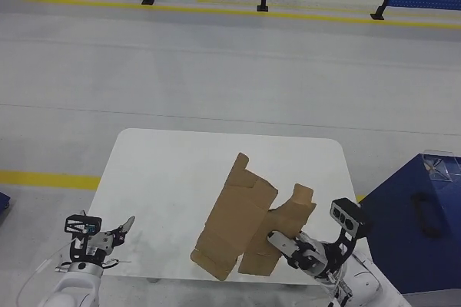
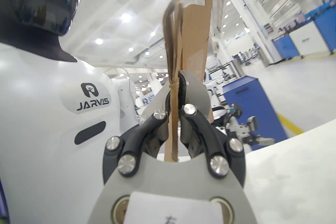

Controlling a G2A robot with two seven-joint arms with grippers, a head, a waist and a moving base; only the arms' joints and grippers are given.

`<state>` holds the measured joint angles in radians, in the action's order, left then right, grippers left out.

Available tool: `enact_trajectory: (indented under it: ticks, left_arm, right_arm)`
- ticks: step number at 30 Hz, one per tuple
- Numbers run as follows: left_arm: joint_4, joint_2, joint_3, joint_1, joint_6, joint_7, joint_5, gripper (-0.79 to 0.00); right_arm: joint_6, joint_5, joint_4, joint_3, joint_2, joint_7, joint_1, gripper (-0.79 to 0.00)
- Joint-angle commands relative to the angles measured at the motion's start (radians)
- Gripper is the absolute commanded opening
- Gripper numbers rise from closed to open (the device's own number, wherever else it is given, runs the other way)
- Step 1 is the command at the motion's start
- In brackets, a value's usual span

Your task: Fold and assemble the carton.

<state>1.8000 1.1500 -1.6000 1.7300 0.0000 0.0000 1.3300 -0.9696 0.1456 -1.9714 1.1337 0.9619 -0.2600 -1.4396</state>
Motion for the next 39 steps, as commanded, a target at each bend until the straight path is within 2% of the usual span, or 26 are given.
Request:
enact_trajectory:
  ticks: [1,11,14,17,19,20,21,24,26,31,33,37,39]
  left_arm:
    - [0.000,0.000,0.000,0.000,0.000,0.000,0.000,0.000]
    - [0.000,0.000,0.000,0.000,0.000,0.000,0.000,0.000]
    - [0.000,0.000,0.000,0.000,0.000,0.000,0.000,0.000]
    - [0.000,0.000,0.000,0.000,0.000,0.000,0.000,0.000]
    - [0.000,0.000,0.000,0.000,0.000,0.000,0.000,0.000]
    - [0.000,0.000,0.000,0.000,0.000,0.000,0.000,0.000]
    - [0.000,0.000,0.000,0.000,0.000,0.000,0.000,0.000]
    - [0.000,0.000,0.000,0.000,0.000,0.000,0.000,0.000]
    - [0.000,0.000,0.000,0.000,0.000,0.000,0.000,0.000]
    - [0.000,0.000,0.000,0.000,0.000,0.000,0.000,0.000]
    - [0.000,0.000,0.000,0.000,0.000,0.000,0.000,0.000]
    - [0.000,0.000,0.000,0.000,0.000,0.000,0.000,0.000]
    - [0.000,0.000,0.000,0.000,0.000,0.000,0.000,0.000]
  right_arm:
    - [-0.001,0.001,-0.001,0.004,0.000,0.008,0.000,-0.785]
    - [-0.001,0.001,-0.001,0.004,0.000,0.008,0.000,-0.785]
    - [0.007,0.223,-0.056,-0.072,0.005,0.020,-0.017,-0.785]
    - [0.054,0.668,-0.124,-0.190,0.005,-0.089,0.006,-0.785]
    - [0.150,1.007,-0.150,-0.237,0.008,-0.228,0.032,-0.785]
    - [0.252,1.245,-0.152,-0.250,0.012,-0.339,0.041,-0.785]
    - [0.305,1.356,-0.146,-0.248,0.014,-0.401,0.044,-0.785]
    - [0.619,1.804,-0.104,-0.250,0.029,-0.616,0.030,-0.785]
    - [0.861,2.051,-0.080,-0.255,0.040,-0.660,0.023,-0.785]
    - [1.230,2.401,-0.058,-0.278,0.055,-0.560,0.021,-0.785]
    - [1.299,2.487,-0.042,-0.284,0.061,-0.516,0.018,-0.785]
    - [1.291,2.504,-0.017,-0.275,0.073,-0.474,0.024,-0.785]
    - [1.227,2.414,-0.006,-0.251,0.079,-0.506,0.030,-0.785]
